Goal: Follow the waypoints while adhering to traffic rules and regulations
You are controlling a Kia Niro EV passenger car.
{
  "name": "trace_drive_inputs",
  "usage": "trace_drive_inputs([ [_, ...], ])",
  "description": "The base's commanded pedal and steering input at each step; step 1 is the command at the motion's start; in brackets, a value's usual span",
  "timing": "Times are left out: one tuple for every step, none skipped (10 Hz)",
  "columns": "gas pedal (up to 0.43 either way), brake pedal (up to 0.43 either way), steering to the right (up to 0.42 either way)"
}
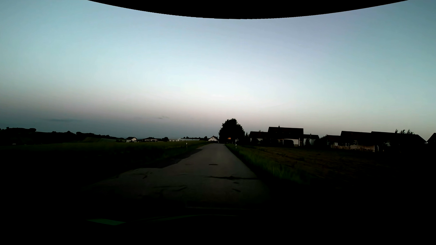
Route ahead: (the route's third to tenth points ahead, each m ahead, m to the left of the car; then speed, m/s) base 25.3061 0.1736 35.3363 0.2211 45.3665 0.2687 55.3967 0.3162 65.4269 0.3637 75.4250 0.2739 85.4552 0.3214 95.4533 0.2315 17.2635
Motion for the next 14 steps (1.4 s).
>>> trace_drive_inputs([
  [0.0,0.098,-0.001],
  [0.0,0.098,-0.001],
  [0.0,0.098,-0.001],
  [0.0,0.098,0.0],
  [0.0,0.104,0.002],
  [0.0,0.098,0.003],
  [0.0,0.085,0.003],
  [0.0,0.067,0.003],
  [0.0,0.067,0.003],
  [0.0,0.067,0.004],
  [0.0,0.061,0.004],
  [0.0,0.061,0.004],
  [0.0,0.067,0.005],
  [0.0,0.067,0.004],
])
